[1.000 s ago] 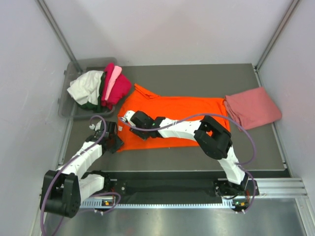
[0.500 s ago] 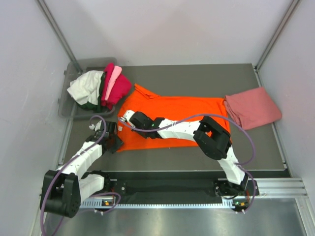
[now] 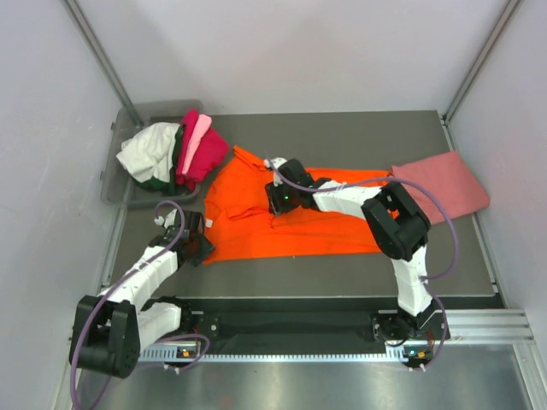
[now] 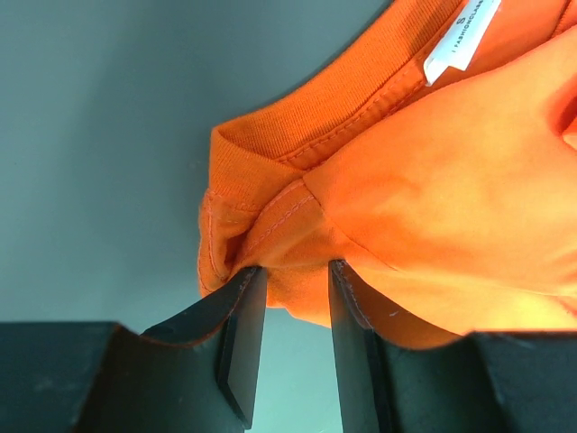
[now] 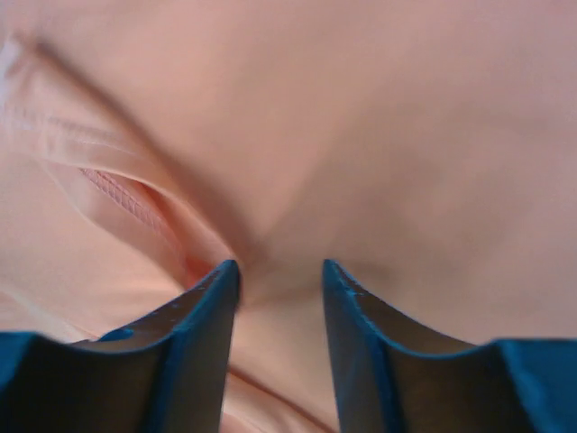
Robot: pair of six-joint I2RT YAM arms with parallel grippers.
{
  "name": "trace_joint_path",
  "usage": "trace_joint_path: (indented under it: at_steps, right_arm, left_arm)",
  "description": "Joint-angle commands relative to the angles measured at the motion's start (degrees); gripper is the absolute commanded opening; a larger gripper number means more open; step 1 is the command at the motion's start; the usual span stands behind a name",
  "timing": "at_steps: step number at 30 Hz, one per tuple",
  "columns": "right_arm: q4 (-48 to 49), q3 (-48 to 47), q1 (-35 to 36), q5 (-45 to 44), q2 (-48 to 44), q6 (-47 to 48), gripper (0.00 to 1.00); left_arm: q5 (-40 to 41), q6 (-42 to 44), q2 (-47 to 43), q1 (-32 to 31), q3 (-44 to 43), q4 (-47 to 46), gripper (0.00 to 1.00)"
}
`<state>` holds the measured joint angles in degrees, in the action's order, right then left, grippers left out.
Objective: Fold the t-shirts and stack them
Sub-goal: Fold the tshirt
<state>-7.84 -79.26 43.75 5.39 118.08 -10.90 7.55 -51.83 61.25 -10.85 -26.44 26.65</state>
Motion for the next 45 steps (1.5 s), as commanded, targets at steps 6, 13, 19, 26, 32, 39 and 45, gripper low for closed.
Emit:
trace_joint_path:
  at_steps: [6,13,19,26,32,39,45]
  right_arm:
    - [7.48,6.49,-2.61,9.55,-9.17,-3.96,0.52]
    - [5.21,3.07,2.30,6.41,-9.19,0.78,0.48]
    - [3.36,-3.08,7.31,4.28,-4.72,2.10,0.37]
    - [3.43,-10.47,10.66,5.86,2.50,0.18,0.09]
    - [3.97,-14.16,11.18,6.74,5.75,-2.02,0.00]
    - [-2.00,-22.50,12.06,6.48,12.07,-1.94,0.00]
    - [-2.97,-23.74,13.20,1.74,14.63,-1.59,0.00]
  left_arm:
    - [4.84,0.24,0.36,0.39,2.79,1.12,0.39]
    - [5.01,0.42,-0.70,0.39,3.41,0.59,0.40]
    - [4.93,0.33,-2.10,0.48,3.76,0.50,0.40]
    - [4.84,0.24,-2.02,0.39,4.20,0.15,0.40]
    - [5.19,0.07,-2.02,0.39,4.38,0.33,0.40]
    - [5.46,-0.02,-2.89,0.48,4.38,0.77,0.40]
    - [5.54,-0.02,-2.98,0.48,4.64,0.50,0.40]
